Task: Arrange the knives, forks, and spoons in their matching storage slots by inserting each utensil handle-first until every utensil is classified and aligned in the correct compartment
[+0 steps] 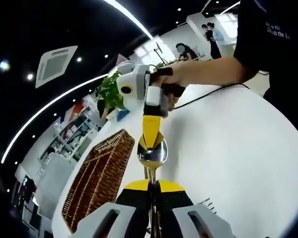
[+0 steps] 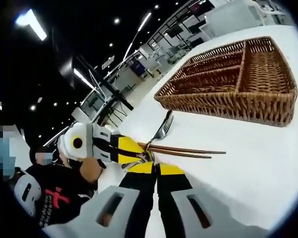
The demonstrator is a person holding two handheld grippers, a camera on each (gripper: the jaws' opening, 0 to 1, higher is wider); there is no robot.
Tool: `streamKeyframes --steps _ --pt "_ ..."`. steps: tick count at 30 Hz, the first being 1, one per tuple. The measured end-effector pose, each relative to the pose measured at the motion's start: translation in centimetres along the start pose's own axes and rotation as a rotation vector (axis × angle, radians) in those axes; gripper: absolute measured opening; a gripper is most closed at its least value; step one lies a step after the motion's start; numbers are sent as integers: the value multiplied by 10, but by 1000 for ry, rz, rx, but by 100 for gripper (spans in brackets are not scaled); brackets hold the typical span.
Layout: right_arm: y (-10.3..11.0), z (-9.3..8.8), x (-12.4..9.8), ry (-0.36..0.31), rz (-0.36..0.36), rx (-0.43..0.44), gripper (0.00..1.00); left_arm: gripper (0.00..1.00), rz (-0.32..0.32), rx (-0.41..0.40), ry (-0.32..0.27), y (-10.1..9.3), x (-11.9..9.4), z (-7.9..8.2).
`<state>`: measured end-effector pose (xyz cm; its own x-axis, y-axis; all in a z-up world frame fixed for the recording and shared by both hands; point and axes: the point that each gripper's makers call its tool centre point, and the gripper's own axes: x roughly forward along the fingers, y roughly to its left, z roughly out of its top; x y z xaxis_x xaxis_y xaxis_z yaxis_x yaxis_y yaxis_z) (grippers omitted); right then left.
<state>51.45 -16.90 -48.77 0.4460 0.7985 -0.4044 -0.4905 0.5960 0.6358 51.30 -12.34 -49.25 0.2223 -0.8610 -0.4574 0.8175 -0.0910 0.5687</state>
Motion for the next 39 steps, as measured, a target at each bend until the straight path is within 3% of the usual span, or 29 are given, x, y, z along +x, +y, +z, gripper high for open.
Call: streamKeyframes --steps 4,11,15,22,31,32,39 --pt "0 1 -1 -7 4 11 0 2 25 0 6 4 -1 0" --pt "5 -2 -4 -1 36 -19 0 1 1 -42 -18 1 -5 7" --pt "2 3 -6 -14 20 0 0 2 51 58 -18 8 -2 8" --pt "3 1 -6 -3 25 -3 0 1 14 -1 -15 3 -4 8" --pt "5 2 -2 -22 15 -188 1 0 -6 -51 -14 2 -6 6" --pt "6 1 -2 -16 15 -164 1 0 -6 -55 -15 2 -6 6" --pt "7 3 -4 -33 14 -230 2 0 -12 -93 -27 3 -7 7"
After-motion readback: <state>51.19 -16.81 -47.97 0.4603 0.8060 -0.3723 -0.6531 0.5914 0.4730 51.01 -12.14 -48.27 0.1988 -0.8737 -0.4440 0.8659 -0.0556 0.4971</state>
